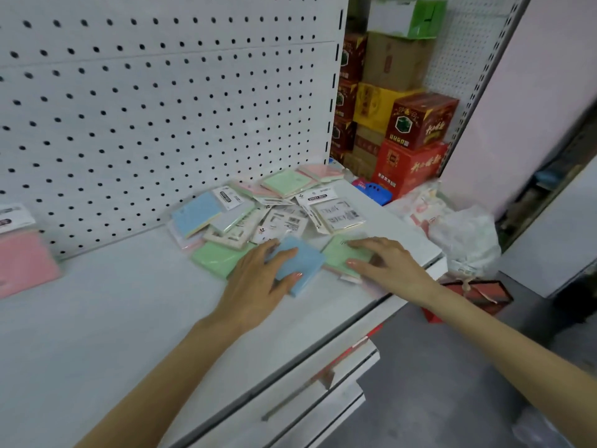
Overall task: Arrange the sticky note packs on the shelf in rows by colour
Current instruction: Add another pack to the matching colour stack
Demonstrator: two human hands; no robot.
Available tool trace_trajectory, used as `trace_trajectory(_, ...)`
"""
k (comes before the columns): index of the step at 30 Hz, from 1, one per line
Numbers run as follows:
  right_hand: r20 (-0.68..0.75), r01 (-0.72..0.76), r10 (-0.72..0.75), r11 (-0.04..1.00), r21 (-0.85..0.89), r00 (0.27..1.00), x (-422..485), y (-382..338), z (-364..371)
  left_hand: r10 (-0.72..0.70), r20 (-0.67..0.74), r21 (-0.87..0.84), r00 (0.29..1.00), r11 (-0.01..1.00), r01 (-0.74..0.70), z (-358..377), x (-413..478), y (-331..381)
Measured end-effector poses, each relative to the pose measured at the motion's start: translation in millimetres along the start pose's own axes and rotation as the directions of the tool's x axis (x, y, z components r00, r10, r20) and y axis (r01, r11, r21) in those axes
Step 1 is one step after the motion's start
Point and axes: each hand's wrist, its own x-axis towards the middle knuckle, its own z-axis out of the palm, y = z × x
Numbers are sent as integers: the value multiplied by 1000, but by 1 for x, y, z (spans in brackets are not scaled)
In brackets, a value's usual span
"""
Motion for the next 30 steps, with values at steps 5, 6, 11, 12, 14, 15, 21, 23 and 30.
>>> trace_trajectory(5, -22, -77, 78, 997, 22, 997, 7, -8, 3, -25, -87, 77, 996, 997, 32, 5, 1, 2)
trace_trajectory(6, -38, -73, 73, 997, 18, 997, 8, -9, 3, -41, -95, 77, 995, 996, 49, 6, 2, 2)
trace_trajectory(11, -106, -36, 41, 998, 48, 993, 4, -18, 5, -55, -121, 75, 991, 995, 65, 7, 2, 3)
trace_trajectory(12, -122, -27, 35, 997, 66, 992, 3, -20, 7, -57, -121, 68, 991, 996, 65, 7, 2, 3)
trace_trajectory(14, -176, -15, 36, 993, 117, 984, 1, -22, 9, -66, -110, 51, 992, 996, 72, 7, 1, 5)
trace_trajectory(15, -209, -18, 51, 987, 158, 977, 1, -23, 9, -70, -104, 40, 992, 996, 75, 7, 0, 5)
trace_trajectory(21, -271, -46, 167, 914, 403, 948, -5, -34, 13, -86, -108, -133, 990, 989, 71, 5, 0, 7)
trace_trajectory(23, -240, -18, 147, 884, 467, 960, -7, -38, 23, -127, -88, -175, 988, 978, 110, 5, -1, 6)
trace_trajectory(30, -128, 41, 74, 694, 719, 989, -19, -59, 36, -310, -81, -414, 947, 875, 251, -4, -11, 2)
